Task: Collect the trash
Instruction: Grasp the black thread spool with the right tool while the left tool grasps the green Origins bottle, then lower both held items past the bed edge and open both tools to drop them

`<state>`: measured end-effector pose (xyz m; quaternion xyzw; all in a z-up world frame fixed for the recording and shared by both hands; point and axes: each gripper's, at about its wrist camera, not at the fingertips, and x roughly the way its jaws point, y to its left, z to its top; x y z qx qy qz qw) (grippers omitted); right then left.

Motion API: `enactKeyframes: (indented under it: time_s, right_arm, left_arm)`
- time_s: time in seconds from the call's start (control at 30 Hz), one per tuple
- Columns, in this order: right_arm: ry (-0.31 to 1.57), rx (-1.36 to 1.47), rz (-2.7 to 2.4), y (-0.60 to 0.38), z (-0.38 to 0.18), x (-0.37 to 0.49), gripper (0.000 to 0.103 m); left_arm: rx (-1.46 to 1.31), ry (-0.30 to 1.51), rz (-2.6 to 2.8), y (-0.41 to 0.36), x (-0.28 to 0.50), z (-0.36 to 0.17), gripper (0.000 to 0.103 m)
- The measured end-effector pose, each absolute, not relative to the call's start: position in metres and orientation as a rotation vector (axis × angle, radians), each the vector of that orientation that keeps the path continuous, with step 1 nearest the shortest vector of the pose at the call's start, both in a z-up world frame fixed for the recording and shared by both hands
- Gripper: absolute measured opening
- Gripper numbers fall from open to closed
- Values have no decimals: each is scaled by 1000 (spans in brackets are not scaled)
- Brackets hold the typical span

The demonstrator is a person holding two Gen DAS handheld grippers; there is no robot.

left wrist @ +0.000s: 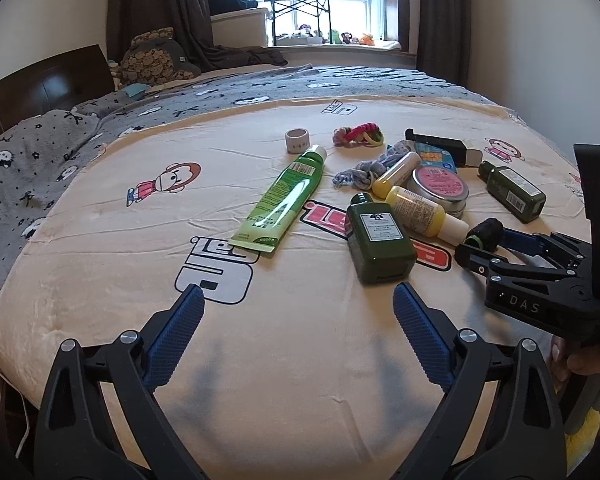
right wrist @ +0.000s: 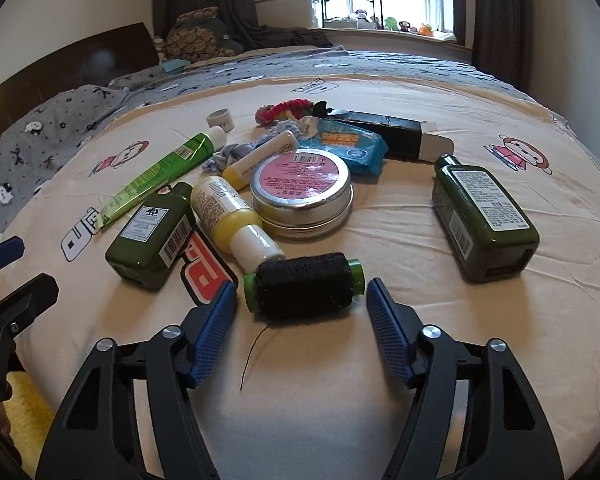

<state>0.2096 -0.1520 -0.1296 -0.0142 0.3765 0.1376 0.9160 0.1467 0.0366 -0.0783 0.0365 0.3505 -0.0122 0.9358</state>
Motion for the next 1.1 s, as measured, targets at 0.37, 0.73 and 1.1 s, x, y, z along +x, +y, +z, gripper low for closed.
enactKeyframes:
  time_s: [0.37, 0.73, 1.1]
  right_arm:
    - [710, 17, 214, -186, -110, 193, 56]
    - [715, 27, 206, -198, -107, 176, 56]
    - [662, -9, 222, -203, -85, 98, 56]
  left_arm:
    - [66, 771, -113, -12, 196, -102, 71]
    - [74, 807, -98, -17, 222, -111, 43]
    - [78, 717, -212, -7, 109, -72, 40]
